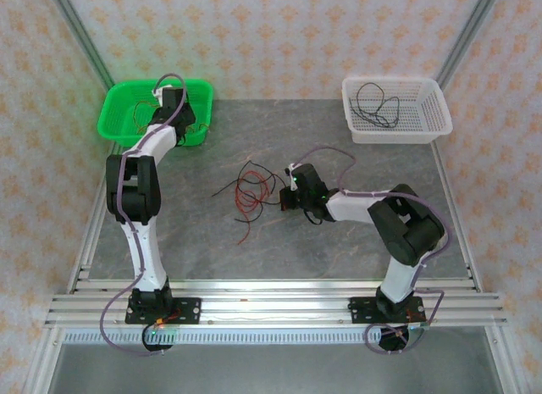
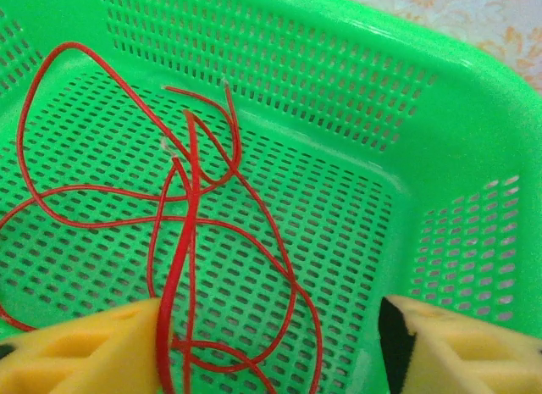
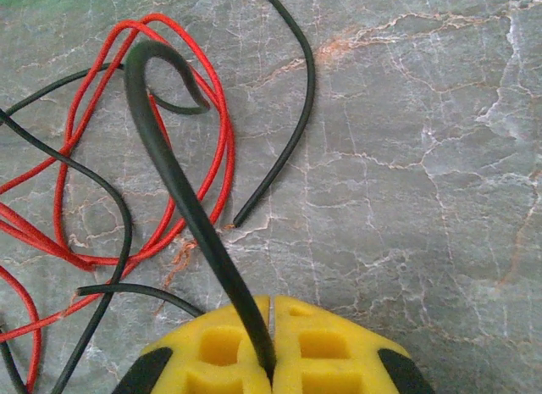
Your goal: Untangle the cables
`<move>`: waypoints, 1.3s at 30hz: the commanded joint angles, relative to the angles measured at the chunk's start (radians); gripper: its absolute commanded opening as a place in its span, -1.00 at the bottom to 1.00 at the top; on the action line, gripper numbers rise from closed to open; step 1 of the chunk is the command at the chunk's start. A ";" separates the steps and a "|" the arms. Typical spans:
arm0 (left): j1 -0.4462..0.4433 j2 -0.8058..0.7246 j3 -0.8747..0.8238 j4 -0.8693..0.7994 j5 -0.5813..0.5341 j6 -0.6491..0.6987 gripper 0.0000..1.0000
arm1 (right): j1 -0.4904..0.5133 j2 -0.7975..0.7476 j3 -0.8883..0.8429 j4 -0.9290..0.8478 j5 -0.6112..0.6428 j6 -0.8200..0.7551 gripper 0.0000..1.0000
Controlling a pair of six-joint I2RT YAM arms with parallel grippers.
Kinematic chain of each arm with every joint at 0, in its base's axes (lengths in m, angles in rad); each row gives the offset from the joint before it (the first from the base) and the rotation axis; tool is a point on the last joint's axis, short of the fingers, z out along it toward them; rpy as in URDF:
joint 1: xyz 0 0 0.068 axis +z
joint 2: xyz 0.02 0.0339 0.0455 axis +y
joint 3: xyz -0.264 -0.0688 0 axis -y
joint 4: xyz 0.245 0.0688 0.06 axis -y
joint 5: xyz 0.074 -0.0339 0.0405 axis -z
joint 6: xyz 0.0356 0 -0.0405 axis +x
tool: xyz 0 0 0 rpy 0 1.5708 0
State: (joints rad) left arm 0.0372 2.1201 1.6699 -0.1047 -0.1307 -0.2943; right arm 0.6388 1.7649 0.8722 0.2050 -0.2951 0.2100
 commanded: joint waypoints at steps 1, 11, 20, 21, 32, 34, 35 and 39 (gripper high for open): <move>0.003 -0.066 0.049 -0.040 0.020 0.010 0.55 | 0.005 -0.040 0.017 -0.019 0.018 0.005 -1.00; 0.002 -0.255 0.025 -0.050 -0.009 0.069 0.98 | 0.005 -0.079 0.042 -0.039 0.010 0.016 -1.00; 0.000 -0.474 -0.187 -0.013 0.005 0.011 0.96 | 0.005 -0.160 0.103 -0.105 0.012 0.027 -1.00; 0.000 -0.509 -0.226 -0.003 0.022 -0.007 0.94 | 0.005 -0.170 0.112 -0.113 0.011 0.028 -1.00; -0.134 -0.830 -0.548 0.070 0.186 -0.071 0.77 | 0.005 -0.244 0.238 -0.220 0.021 0.007 -1.00; -0.164 -0.857 -0.584 0.075 0.226 -0.060 0.76 | 0.005 -0.248 0.265 -0.245 0.024 0.007 -1.00; -0.173 -0.869 -0.605 0.082 0.248 -0.055 0.75 | 0.005 -0.248 0.279 -0.260 0.027 0.018 -1.00; -0.216 -0.923 -0.711 0.146 0.308 -0.026 0.74 | 0.000 -0.248 0.327 -0.292 0.006 0.113 -1.00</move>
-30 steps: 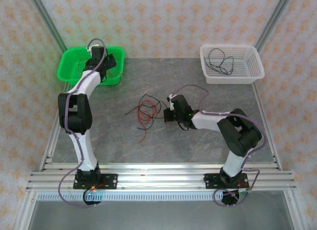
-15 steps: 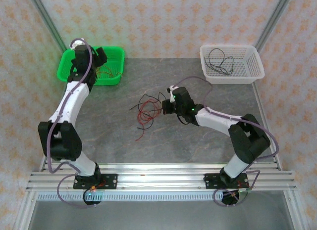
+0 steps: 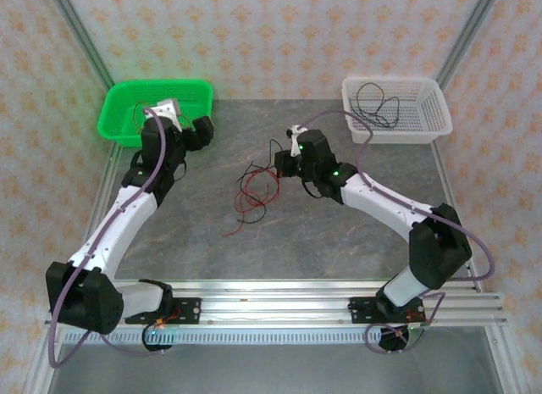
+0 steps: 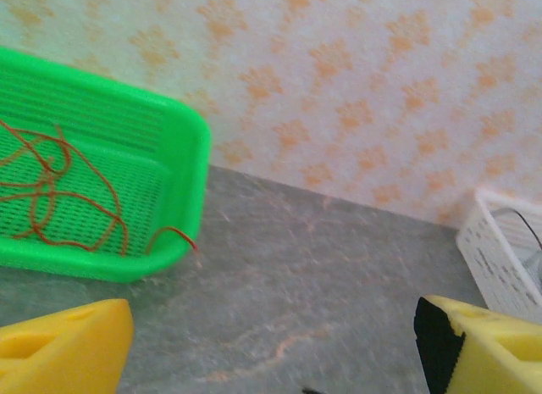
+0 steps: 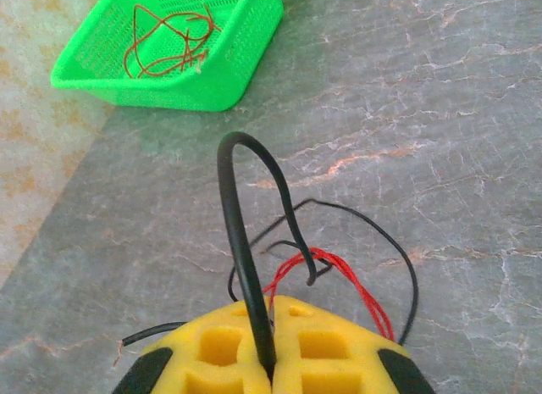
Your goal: Untangle the cables
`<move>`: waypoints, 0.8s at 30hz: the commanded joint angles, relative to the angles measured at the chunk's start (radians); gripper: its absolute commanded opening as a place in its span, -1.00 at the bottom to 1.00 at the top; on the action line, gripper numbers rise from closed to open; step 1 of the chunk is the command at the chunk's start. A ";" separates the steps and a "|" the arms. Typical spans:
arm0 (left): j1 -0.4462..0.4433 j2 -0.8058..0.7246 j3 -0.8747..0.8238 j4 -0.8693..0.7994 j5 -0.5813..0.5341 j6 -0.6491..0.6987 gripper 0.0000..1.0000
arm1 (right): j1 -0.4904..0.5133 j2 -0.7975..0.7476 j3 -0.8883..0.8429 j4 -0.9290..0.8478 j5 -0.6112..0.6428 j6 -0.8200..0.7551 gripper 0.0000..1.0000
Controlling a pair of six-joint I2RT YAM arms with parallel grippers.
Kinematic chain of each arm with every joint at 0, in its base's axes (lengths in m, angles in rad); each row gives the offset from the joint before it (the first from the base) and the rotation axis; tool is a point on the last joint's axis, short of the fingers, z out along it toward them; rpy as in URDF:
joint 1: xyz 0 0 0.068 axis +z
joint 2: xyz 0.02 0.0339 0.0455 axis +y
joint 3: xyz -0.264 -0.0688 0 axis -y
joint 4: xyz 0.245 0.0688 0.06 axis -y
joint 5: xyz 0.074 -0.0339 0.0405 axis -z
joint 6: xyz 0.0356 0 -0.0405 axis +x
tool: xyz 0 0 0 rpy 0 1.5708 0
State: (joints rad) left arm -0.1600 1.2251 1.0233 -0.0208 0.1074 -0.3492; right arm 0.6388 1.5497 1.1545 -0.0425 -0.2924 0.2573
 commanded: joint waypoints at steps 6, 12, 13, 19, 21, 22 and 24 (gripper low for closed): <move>-0.119 -0.121 -0.257 0.216 0.068 0.074 0.72 | -0.007 -0.037 0.092 -0.058 -0.058 0.235 -1.00; -0.288 -0.200 -0.485 0.434 -0.041 0.226 0.73 | -0.016 -0.089 0.089 -0.034 -0.044 0.435 -1.00; -0.312 -0.198 -0.511 0.458 -0.074 0.257 0.74 | -0.019 -0.101 0.081 -0.024 -0.042 0.471 -1.00; -0.366 -0.079 -0.577 0.571 -0.209 0.341 0.75 | -0.038 -0.181 0.009 0.058 -0.043 0.648 -1.00; -0.367 -0.028 -0.567 0.587 -0.244 0.335 0.76 | -0.049 -0.207 -0.011 0.073 -0.032 0.687 -1.00; -0.367 -0.004 -0.560 0.591 -0.258 0.329 0.76 | -0.056 -0.221 -0.021 0.078 -0.026 0.701 -1.00; -0.366 0.026 -0.546 0.596 -0.269 0.316 0.76 | -0.069 -0.248 -0.033 0.082 -0.010 0.723 -1.00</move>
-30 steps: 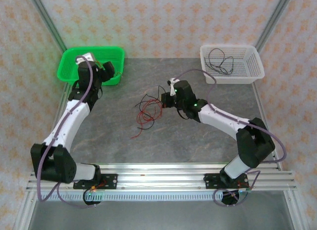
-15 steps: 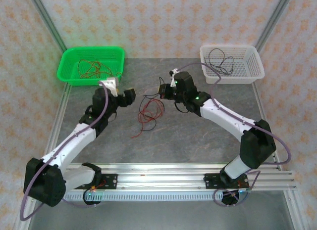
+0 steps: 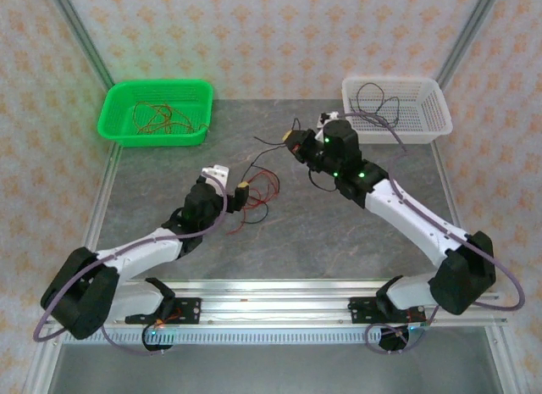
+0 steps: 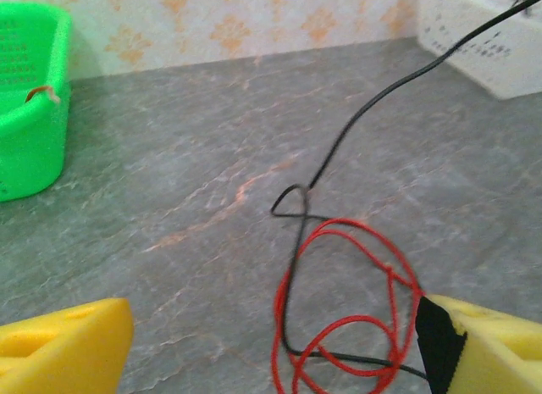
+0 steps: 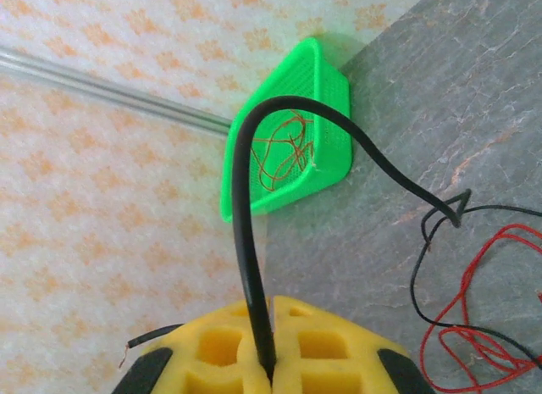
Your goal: Untangle the cables
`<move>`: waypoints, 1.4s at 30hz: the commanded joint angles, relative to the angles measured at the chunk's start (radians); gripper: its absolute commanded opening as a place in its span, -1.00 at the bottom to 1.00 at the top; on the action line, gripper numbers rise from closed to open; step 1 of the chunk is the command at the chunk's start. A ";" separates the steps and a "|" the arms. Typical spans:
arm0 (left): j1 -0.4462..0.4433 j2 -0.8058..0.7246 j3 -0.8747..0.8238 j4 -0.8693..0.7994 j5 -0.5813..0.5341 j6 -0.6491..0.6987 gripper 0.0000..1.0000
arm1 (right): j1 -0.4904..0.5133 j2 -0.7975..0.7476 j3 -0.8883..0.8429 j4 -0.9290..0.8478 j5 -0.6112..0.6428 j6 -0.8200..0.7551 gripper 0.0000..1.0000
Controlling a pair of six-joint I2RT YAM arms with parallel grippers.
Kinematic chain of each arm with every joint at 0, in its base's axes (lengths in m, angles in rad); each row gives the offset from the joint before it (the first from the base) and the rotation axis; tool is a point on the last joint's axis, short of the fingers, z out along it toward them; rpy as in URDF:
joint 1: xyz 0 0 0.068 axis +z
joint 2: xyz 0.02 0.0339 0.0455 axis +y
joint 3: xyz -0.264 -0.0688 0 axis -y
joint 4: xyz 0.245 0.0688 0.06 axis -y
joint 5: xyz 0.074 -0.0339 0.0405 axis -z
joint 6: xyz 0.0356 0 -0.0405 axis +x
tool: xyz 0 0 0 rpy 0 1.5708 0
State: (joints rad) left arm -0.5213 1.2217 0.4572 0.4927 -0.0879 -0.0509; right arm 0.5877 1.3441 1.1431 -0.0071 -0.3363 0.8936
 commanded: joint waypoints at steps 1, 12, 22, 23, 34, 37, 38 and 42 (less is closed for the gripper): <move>-0.005 0.039 0.024 0.086 -0.076 0.011 0.76 | -0.025 -0.059 -0.029 0.050 0.045 0.098 -1.00; -0.006 0.012 0.008 0.080 -0.073 0.000 0.76 | -0.134 -0.210 -0.004 0.010 0.147 0.136 -1.00; -0.005 -0.048 0.003 0.051 -0.044 -0.015 0.75 | -0.310 -0.183 0.225 -0.152 0.115 -0.051 -1.00; -0.005 -0.063 0.003 0.043 -0.041 -0.018 0.76 | -0.342 -0.170 0.259 -0.172 0.096 -0.080 -1.00; -0.005 -0.212 0.009 -0.039 -0.032 -0.096 0.98 | -0.645 0.120 0.523 -0.308 -0.100 -0.289 -1.00; -0.005 -0.230 0.022 -0.067 -0.016 -0.118 0.98 | -0.704 0.209 0.573 -0.322 -0.119 -0.317 -1.00; -0.005 -0.234 0.027 -0.074 -0.011 -0.127 0.98 | -0.719 0.238 0.589 -0.324 -0.123 -0.330 -1.00; -0.004 -0.246 0.039 -0.094 0.023 -0.149 0.98 | -0.753 0.350 0.667 -0.355 -0.109 -0.366 -1.00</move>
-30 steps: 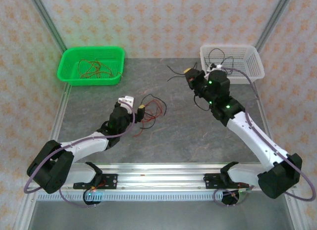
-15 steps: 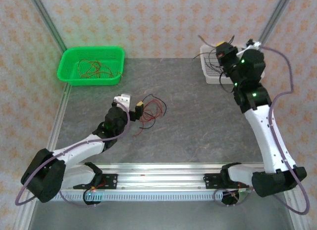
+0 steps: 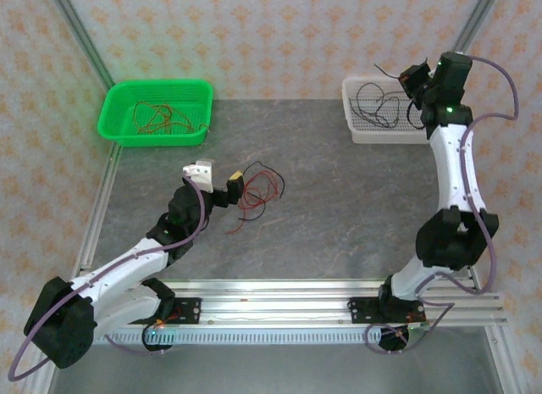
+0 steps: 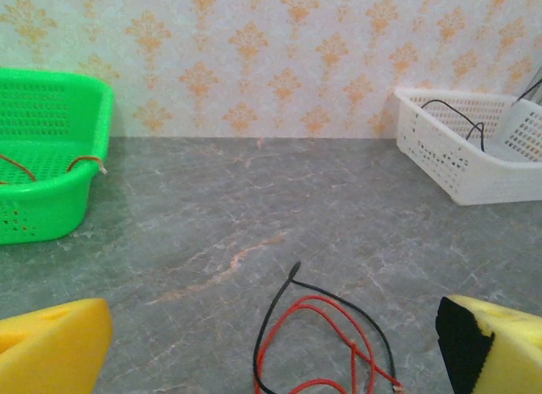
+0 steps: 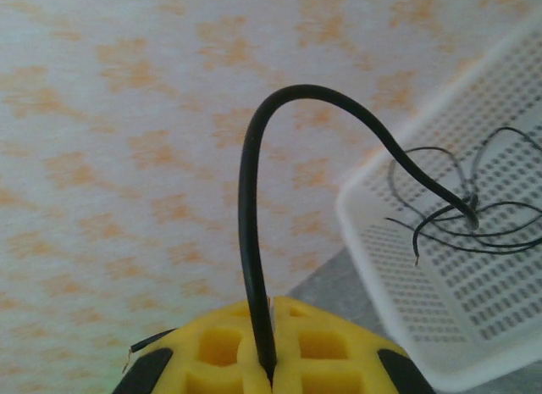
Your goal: Untangle the cables
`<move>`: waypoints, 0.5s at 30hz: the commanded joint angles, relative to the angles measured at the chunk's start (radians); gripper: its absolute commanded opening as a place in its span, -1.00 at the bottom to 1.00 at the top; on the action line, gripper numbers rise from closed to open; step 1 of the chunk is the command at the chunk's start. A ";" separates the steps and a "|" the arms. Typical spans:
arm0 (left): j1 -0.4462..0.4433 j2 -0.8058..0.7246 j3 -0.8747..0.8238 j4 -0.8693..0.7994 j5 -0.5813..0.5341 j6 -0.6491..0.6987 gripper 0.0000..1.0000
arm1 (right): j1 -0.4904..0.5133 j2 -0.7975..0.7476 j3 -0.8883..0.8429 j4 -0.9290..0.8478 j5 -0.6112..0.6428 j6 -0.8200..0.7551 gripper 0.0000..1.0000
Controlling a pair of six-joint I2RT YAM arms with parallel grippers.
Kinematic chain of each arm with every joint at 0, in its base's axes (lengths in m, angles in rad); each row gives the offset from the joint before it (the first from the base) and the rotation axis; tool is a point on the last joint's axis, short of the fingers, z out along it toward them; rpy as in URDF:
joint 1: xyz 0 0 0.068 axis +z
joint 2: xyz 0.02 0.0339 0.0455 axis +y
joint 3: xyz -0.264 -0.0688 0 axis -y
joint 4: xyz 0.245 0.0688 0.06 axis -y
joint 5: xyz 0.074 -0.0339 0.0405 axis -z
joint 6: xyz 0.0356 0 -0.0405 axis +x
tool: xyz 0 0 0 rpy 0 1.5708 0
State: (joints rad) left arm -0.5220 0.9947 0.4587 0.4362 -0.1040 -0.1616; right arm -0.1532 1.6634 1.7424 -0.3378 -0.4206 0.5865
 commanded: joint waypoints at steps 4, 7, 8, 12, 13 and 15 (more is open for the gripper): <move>-0.004 -0.031 0.046 -0.054 0.052 -0.051 0.98 | -0.034 0.132 0.135 -0.043 -0.020 -0.079 -1.00; -0.004 -0.042 0.052 -0.067 0.051 -0.061 0.96 | -0.044 0.202 0.184 -0.059 -0.010 -0.088 -1.00; -0.003 -0.045 0.054 -0.073 0.053 -0.064 0.95 | -0.048 0.226 0.200 -0.065 -0.008 -0.089 -1.00; -0.001 -0.054 0.059 -0.101 0.067 -0.078 0.98 | -0.052 0.315 0.277 -0.097 0.018 -0.096 -1.00; 0.000 -0.056 0.060 -0.108 0.071 -0.084 0.98 | -0.052 0.340 0.304 -0.110 0.029 -0.098 -1.00; 0.006 -0.057 0.063 -0.123 0.085 -0.096 0.98 | -0.052 0.388 0.354 -0.134 0.046 -0.103 -1.00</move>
State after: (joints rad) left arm -0.5217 0.9565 0.4896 0.3500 -0.0521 -0.2283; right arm -0.1997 2.0113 2.0266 -0.4290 -0.4126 0.5098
